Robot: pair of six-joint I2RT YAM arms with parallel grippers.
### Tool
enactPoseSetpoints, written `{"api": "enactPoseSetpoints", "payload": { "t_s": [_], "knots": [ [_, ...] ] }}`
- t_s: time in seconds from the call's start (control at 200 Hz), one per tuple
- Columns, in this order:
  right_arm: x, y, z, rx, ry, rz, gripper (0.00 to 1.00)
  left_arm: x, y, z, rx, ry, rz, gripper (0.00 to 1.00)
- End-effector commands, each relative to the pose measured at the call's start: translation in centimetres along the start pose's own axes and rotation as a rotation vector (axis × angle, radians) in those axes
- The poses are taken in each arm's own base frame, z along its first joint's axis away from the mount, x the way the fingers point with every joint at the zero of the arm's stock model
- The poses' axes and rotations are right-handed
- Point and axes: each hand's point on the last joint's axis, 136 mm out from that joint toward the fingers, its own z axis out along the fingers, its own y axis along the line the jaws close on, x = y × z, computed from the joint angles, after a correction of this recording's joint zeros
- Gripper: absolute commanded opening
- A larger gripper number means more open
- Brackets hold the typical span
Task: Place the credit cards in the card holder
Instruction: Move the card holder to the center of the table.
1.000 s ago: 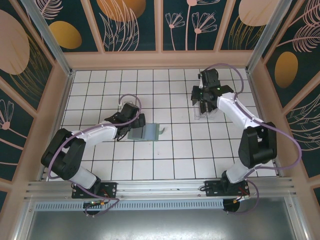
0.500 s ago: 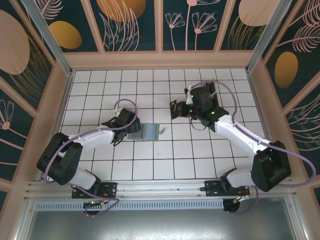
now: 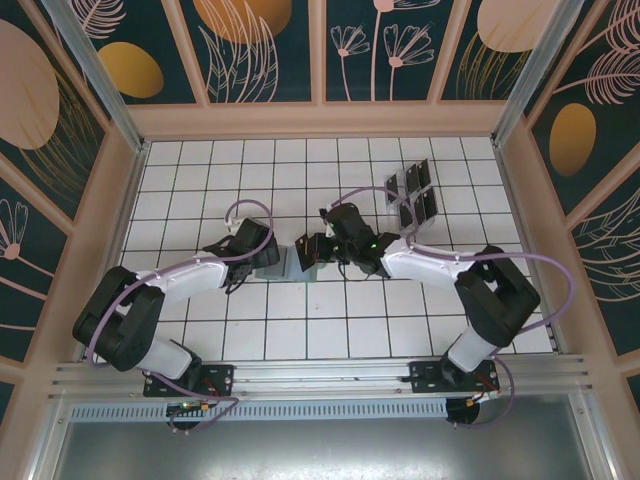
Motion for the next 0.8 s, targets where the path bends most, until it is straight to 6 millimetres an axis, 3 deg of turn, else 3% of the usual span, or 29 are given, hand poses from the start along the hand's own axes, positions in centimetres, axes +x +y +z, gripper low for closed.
{"api": "enactPoseSetpoints", "payload": {
  "t_s": [0.0,0.205,0.39,0.796],
  "knots": [
    [-1.1,1.7,1.3,-0.031,-0.034,0.002,0.0,-0.1,0.8,0.4,-0.028,0.001,-0.019,0.98],
    [-0.4,1.7,3.7,-0.018,-0.005,0.005,0.0,0.4,1.3,1.2,-0.031,0.029,-0.015,0.99],
    [1.2,0.1,5.1,0.021,0.041,0.016,0.0,1.2,1.2,1.5,-0.005,0.054,-0.016,0.98],
    [4.8,-5.2,4.0,0.171,0.139,0.012,0.0,1.4,0.9,0.1,0.051,0.053,-0.032,0.98]
  ]
}}
